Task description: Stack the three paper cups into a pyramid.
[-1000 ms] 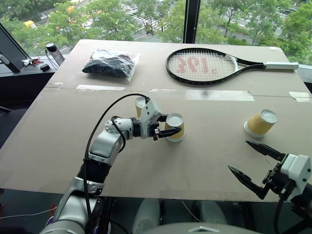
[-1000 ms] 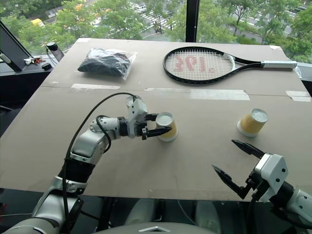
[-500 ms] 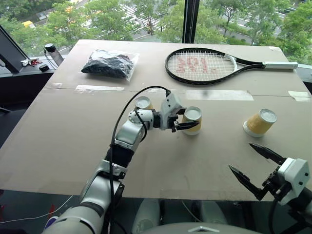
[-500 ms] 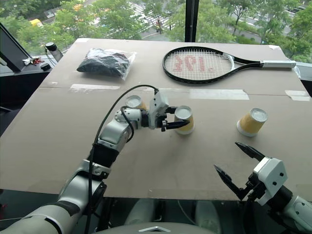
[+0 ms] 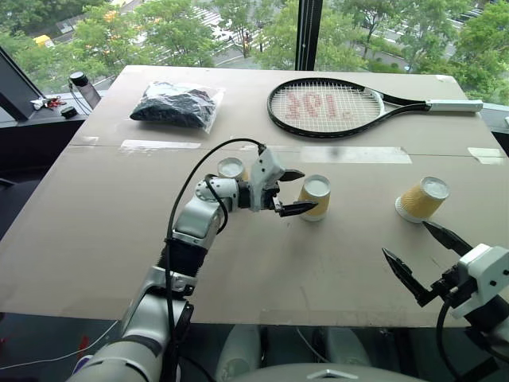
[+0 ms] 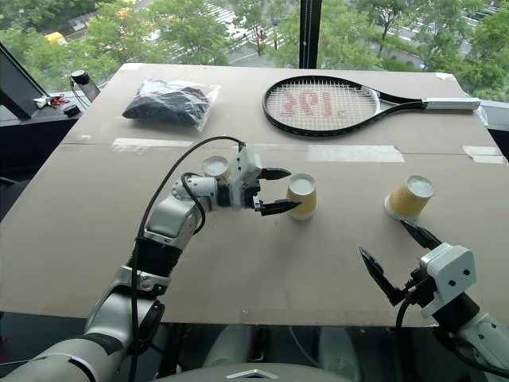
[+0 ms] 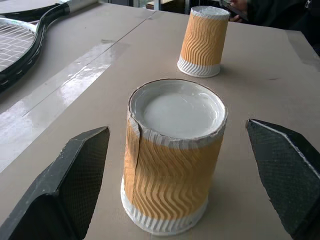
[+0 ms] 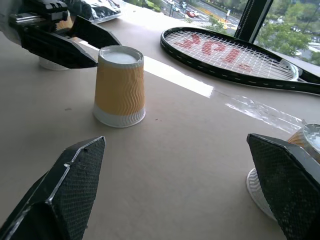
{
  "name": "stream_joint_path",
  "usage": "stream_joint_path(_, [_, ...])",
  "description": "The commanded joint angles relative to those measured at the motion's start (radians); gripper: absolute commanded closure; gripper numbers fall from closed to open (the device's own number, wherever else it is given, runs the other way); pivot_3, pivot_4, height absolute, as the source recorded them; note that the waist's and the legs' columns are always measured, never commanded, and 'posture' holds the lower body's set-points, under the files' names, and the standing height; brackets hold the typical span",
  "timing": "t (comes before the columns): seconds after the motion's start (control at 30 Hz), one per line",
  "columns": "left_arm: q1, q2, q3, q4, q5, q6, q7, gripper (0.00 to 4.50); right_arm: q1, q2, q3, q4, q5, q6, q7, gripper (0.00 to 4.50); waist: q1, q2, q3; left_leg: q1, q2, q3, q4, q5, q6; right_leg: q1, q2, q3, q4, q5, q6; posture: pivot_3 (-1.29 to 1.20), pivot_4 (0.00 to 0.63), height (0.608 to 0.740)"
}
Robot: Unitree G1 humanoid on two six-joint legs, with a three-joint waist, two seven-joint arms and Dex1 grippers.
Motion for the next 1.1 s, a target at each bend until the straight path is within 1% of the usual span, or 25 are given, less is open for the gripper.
stream_joint_path(0.03, [0.061,0.064,0.090,-0.201,-0.103,0.102,0.013,0.04,-0.114,-0.041,-0.076,0.012,0.042,0.125,-0.096,0.00,0.000,0.000,0.000,0.000,0.000,0.000,0.000,0.000,0.000,0.000,-0.001,0.000,0.000,0.000,0.000,0.00,0.150,0.740])
stream_joint_path(0.13, [0.181,0.125,0.141,-0.339,-0.118,0.080,0.024,0.04,-0.258,-0.094,-0.102,0.112,0.024,0.227,-0.159,0.00,0.001,0.000,0.000,0.000,-0.001,-0.002,0.002,0.000,0.000,0.001,-0.001,0.001,0.000,0.000,0.000,0.00,0.150,0.740])
stream_joint_path(0.2, [0.226,0.143,0.161,-0.393,-0.153,0.093,0.021,0.04,-0.308,-0.112,-0.103,0.151,0.005,0.252,-0.177,0.00,0.007,0.001,0.000,0.000,-0.001,-0.002,0.001,0.000,0.000,0.001,-0.001,0.001,0.000,0.000,0.000,0.00,0.150,0.740])
stream_joint_path(0.27, [0.274,0.148,0.208,-0.445,-0.255,0.114,-0.009,0.04,-0.369,-0.117,-0.099,0.192,0.020,0.288,-0.190,0.00,0.017,0.001,0.001,0.000,-0.001,-0.003,0.001,0.000,0.000,0.001,-0.001,0.000,0.000,0.000,0.000,0.00,0.150,0.740])
stream_joint_path(0.3, [0.297,0.166,0.226,-0.471,-0.293,0.139,-0.017,0.04,-0.397,-0.120,-0.096,0.215,0.021,0.307,-0.196,0.00,0.019,0.002,0.001,-0.001,-0.001,-0.003,0.001,0.000,0.000,0.001,-0.001,0.000,0.000,0.000,0.000,0.00,0.150,0.740])
stream_joint_path(0.37, [0.349,0.218,0.302,-0.536,-0.423,0.227,-0.034,0.04,-0.479,-0.118,-0.068,0.291,0.019,0.380,-0.224,0.00,0.013,0.002,0.002,-0.001,-0.001,-0.003,0.001,-0.001,0.001,0.001,-0.001,0.000,0.000,0.000,0.000,0.00,0.150,0.740])
stream_joint_path(0.43, [0.376,0.243,0.343,-0.569,-0.488,0.250,-0.038,0.04,-0.523,-0.116,-0.051,0.332,0.011,0.428,-0.244,0.00,0.003,0.002,0.002,-0.001,-0.001,-0.002,0.001,-0.001,0.002,0.001,-0.001,0.001,0.000,0.000,0.000,0.00,0.150,0.740])
stream_joint_path(0.6, [0.440,0.299,0.389,-0.610,-0.537,0.265,-0.049,0.04,-0.602,-0.100,-0.039,0.408,0.002,0.461,-0.265,0.00,0.004,0.005,0.004,-0.001,-0.001,-0.002,0.001,-0.001,0.002,0.001,0.000,0.001,0.000,0.000,0.000,0.00,0.150,0.740])
stream_joint_path(0.73, [0.458,0.308,0.390,-0.624,-0.546,0.257,-0.030,0.04,-0.642,-0.085,-0.046,0.451,0.026,0.486,-0.261,0.00,0.003,0.005,0.004,-0.001,-0.001,-0.002,0.001,-0.002,0.004,0.001,0.000,0.001,0.000,0.000,0.000,0.00,0.150,0.740])
stream_joint_path(0.8, [0.465,0.305,0.384,-0.633,-0.546,0.253,-0.020,0.00,-0.648,-0.082,-0.050,0.455,0.030,0.490,-0.258,0.49,0.003,0.005,0.004,-0.001,-0.001,-0.002,0.001,-0.002,0.004,0.001,0.000,0.001,0.000,0.000,0.000,0.00,0.150,0.740])
stream_joint_path(0.83, [0.468,0.304,0.382,-0.636,-0.545,0.252,-0.017,0.00,-0.649,-0.083,-0.049,0.455,0.031,0.491,-0.255,0.84,0.003,0.005,0.004,-0.001,-0.001,-0.002,0.001,-0.002,0.004,0.001,0.000,0.001,0.000,0.000,0.000,0.00,0.150,0.740])
stream_joint_path(0.93, [0.470,0.301,0.378,-0.642,-0.551,0.252,-0.003,0.00,-0.645,-0.084,-0.047,0.446,0.037,0.492,-0.247,2.33,0.000,0.005,0.004,-0.001,-0.001,-0.002,0.000,-0.002,0.004,0.001,0.000,0.001,0.000,0.000,0.000,0.00,0.150,0.740])
stream_joint_path(0.97, [0.471,0.301,0.378,-0.642,-0.552,0.252,0.000,0.00,-0.642,-0.086,-0.047,0.442,0.036,0.490,-0.248,2.41,-0.001,0.005,0.004,-0.001,-0.001,-0.002,0.000,-0.002,0.004,0.001,0.000,0.001,0.000,0.000,0.000,0.00,0.150,0.740])
stream_joint_path(1.03, [0.480,0.299,0.382,-0.641,-0.545,0.242,0.011,0.00,-0.633,-0.095,-0.048,0.419,0.037,0.468,-0.232,2.41,-0.003,0.005,0.004,-0.001,-0.001,-0.002,0.000,-0.002,0.004,0.001,0.000,0.001,0.000,0.000,0.000,0.00,0.150,0.740])
stream_joint_path(1.1, [0.496,0.289,0.389,-0.635,-0.515,0.208,0.026,0.00,-0.626,-0.102,-0.042,0.372,0.073,0.461,-0.187,2.41,-0.005,0.005,0.004,-0.001,-0.001,-0.002,0.000,-0.002,0.004,0.000,0.000,0.001,0.000,0.000,0.000,0.00,0.150,0.740])
